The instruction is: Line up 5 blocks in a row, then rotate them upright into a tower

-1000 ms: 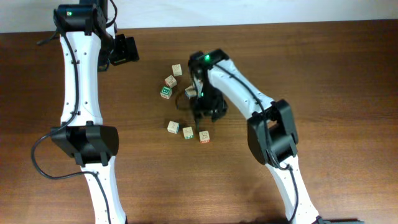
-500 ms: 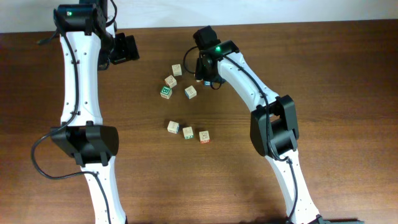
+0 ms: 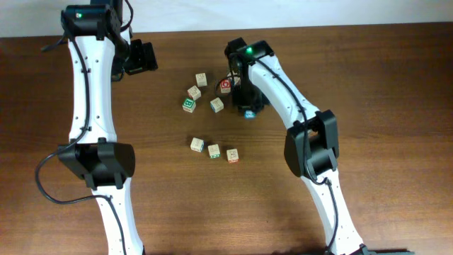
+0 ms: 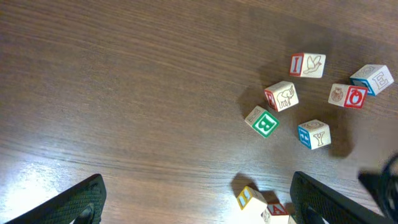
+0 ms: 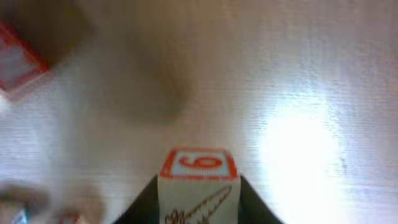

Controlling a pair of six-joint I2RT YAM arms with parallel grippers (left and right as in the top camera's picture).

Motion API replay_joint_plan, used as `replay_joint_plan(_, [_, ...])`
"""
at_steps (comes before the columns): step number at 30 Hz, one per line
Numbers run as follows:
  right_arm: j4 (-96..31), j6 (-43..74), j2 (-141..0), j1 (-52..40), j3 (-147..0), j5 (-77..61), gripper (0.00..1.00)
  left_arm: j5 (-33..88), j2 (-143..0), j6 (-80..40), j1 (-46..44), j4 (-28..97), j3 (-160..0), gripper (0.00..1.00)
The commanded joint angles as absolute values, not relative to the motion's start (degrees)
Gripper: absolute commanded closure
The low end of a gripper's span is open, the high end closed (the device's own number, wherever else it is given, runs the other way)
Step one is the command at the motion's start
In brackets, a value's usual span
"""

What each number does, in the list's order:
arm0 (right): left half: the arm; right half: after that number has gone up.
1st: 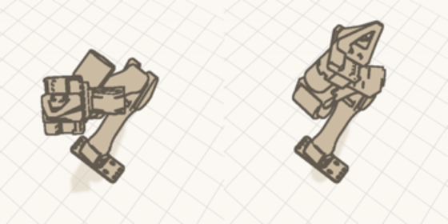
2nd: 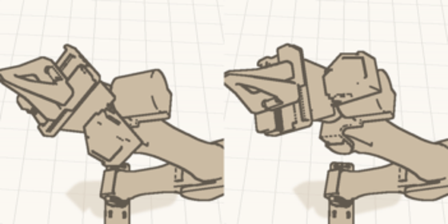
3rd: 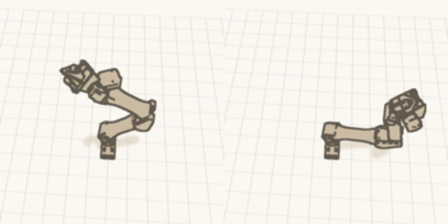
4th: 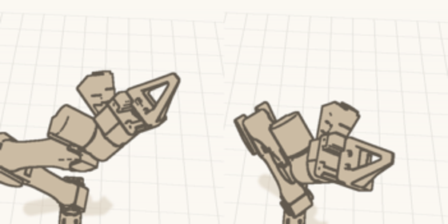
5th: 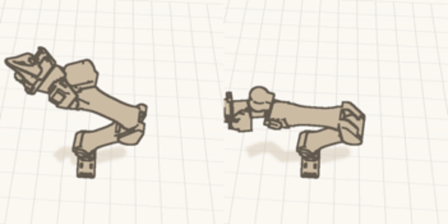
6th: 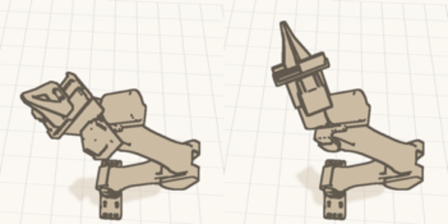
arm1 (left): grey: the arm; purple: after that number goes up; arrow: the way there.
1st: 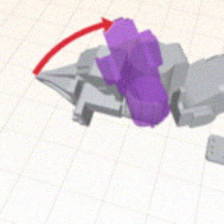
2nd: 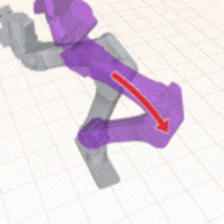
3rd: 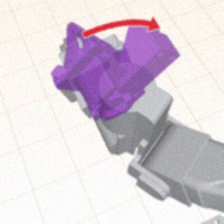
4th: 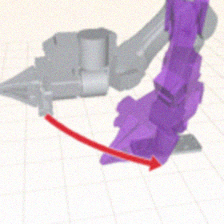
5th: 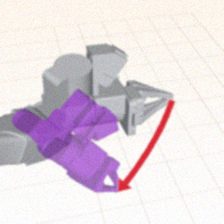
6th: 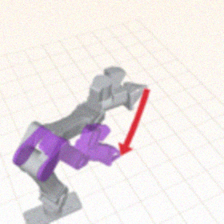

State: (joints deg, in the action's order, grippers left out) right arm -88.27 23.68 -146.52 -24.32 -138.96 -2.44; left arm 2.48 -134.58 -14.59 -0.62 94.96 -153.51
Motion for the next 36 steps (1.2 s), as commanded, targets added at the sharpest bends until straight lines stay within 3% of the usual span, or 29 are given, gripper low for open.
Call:
replay_joint_plan(1, [-92.05,21.76,-144.38,-25.15,-138.06,-5.98,0.78,1.63,-135.11,-14.48,-0.64,94.21,-153.80,0.07])
replay_joint_plan(6, [-92.12,21.67,-144.38,-28.36,-129.78,-6.02,0.76,1.61,-135.11,-14.46,-0.64,93.62,-153.80,0.07])
replay_joint_plan(8, [-94.13,21.65,-144.38,-29.63,-129.73,-6.00,0.68,1.61,-135.11,-14.46,-0.60,93.62,-153.80,0.07])
replay_joint_plan(9, [-95.70,21.65,-144.38,-29.71,-129.73,-5.72,0.57,1.63,-135.11,-14.46,-0.60,93.62,-153.80,0.06])
replay_joint_plan(10, [-96.03,21.63,-144.35,-29.50,-129.78,-5.56,0.54,1.61,-135.11,-14.46,-0.60,93.65,-153.80,0.06])
replay_joint_plan(15, [-96.77,18.15,-144.22,-26.98,-140.33,-6.48,0.44,1.61,-135.11,-14.46,-0.60,93.67,-153.80,0.06])
replay_joint_plan(19, [-74.76,16.40,-145.49,-27.46,-142.67,-10.55,0.39,-0.32,-135.11,-14.48,-0.58,92.20,-153.80,0.04])
replay_joint_plan(21, [-70.39,13.32,-146.45,-28.23,-141.32,-10.57,0.37,-1.58,-135.11,-14.46,-0.58,92.03,-153.80,0.02])
replay_joint_plan(23, [-68.31,2.87,-148.44,-29.65,-139.76,-10.50,0.37,-2.00,-135.11,-14.46,-0.58,91.94,-153.80,0.01])
replay_joint_plan(28, [-66.59,-0.27,-151.39,-30.02,-139.70,-7.66,0.44,-1.98,-135.11,-14.46,-0.21,92.03,-153.80,0.01])
replay_joint_plan(29, [-66.65,-0.23,-152.05,-29.87,-139.70,-7.27,0.50,-2.00,-135.11,-14.46,-0.21,92.20,-153.80,0.01])
replay_joint_plan(30, [-66.81,-0.21,-152.09,-29.89,-139.70,-6.87,0.65,-2.00,-135.11,-14.46,-0.21,92.38,-153.80,0.00])
replay_joint_plan(32, [-67.16,0.54,-151.39,-29.82,-139.83,-6.87,0.78,-2.00,-135.11,-14.46,-0.21,92.42,-153.80,0.00])
replay_joint_plan(36, [-71.70,8.95,-141.60,-28.10,-139.83,-6.90,0.83,-1.98,-135.11,-14.46,-0.21,92.44,-153.80,0.01])
